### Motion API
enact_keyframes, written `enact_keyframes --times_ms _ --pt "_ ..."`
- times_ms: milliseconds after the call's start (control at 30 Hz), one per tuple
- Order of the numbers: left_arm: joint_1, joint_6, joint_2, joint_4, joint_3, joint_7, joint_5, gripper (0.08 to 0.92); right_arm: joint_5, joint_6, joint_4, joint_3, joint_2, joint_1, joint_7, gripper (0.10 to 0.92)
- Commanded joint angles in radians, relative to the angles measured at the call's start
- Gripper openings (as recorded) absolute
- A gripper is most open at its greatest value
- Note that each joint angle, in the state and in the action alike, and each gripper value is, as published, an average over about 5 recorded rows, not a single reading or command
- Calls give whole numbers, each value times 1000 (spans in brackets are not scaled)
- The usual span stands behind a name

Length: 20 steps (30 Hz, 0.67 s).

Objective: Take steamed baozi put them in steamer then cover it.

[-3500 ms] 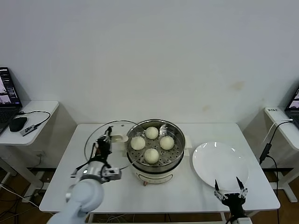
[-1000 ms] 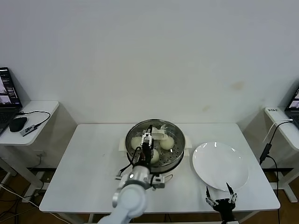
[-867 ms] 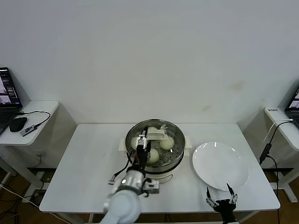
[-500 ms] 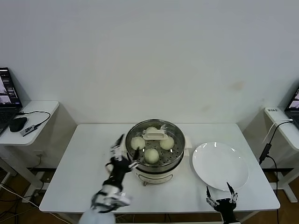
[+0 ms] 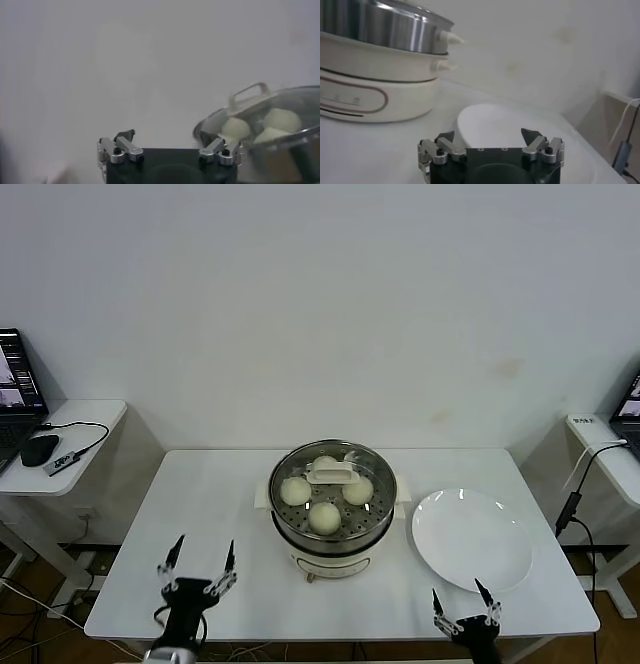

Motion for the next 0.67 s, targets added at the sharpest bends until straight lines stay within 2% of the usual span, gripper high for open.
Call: enact_keyframes --times_ms 33,300,667 --pt "166 -115 -12 29 -81 -14 -252 823 133 -13 81 -31 -123 -111 33 823" --pt "188 -100 -31 41 -61 20 -175 823 180 -53 154 -90 -161 -162 44 823" --pt "205 -59 -59 53 -39 26 -155 823 205 -105 212 -104 -199 -200 101 823"
